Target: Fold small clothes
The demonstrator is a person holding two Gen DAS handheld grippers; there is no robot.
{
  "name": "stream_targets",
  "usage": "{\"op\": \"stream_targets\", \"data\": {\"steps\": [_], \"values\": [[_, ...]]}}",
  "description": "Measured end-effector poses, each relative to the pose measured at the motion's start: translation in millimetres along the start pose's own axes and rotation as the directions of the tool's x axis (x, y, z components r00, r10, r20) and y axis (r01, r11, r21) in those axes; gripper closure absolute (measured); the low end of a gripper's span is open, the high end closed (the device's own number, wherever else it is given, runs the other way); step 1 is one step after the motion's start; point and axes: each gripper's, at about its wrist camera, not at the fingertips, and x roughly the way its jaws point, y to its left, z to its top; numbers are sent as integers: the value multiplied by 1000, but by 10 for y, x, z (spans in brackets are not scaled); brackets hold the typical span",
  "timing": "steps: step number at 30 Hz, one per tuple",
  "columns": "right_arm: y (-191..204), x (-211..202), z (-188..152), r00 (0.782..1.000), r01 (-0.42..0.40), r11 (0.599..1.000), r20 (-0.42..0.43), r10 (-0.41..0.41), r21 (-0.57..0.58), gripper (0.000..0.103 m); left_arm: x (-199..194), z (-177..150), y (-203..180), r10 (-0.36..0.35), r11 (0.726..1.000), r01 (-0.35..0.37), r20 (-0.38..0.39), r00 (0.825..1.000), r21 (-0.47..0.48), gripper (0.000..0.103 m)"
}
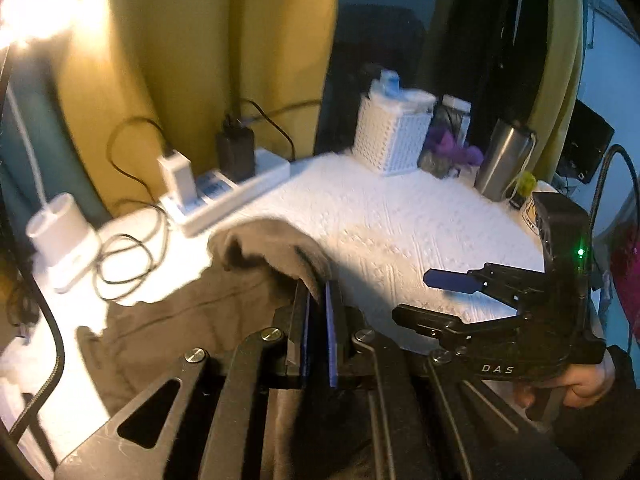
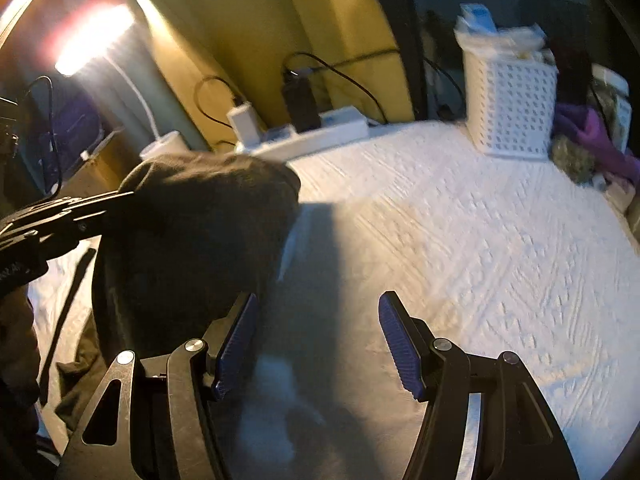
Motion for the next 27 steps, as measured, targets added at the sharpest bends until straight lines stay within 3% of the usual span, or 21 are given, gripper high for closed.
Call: {"op": "stream_targets", "data": {"steps": [8,11,14,15,17,19,24,27], "values": [[579,132,76,998,-52,994,-26,49,-99,38,-307,-227,481,83,991,-83,-7,997,-103,98],[758,315,18,996,-61,990,-72,52,-123,38,-282,-352,702,61,983,-67,-39,997,-169,97],[839,474,-61,994,-46,989,-108,30,-139,38,-130,-510,958,21,958,-50,-104,994,-281,95],[857,503,-81,993,-42,989,-115,25,-143,38,-115,-559,1003,7,953,-40,-113,994,-299,92],[871,525,-109,993,-14,988,-118,-5,-156,38,-171,-645,1058,15,949,-48,-108,994,-312,63],[851,503,-113,993,1,988,-115,-19,-153,38,-294,-725,1094,-6,944,-22,-83,997,-330,50],[792,333,-109,995,39,991,-90,-51,-129,38,-520,-929,930,-86,950,56,-86,993,-306,49],[763,199,-138,995,54,991,-73,-63,-122,38,-559,-1044,644,-149,965,119,-115,982,-233,49]]}}
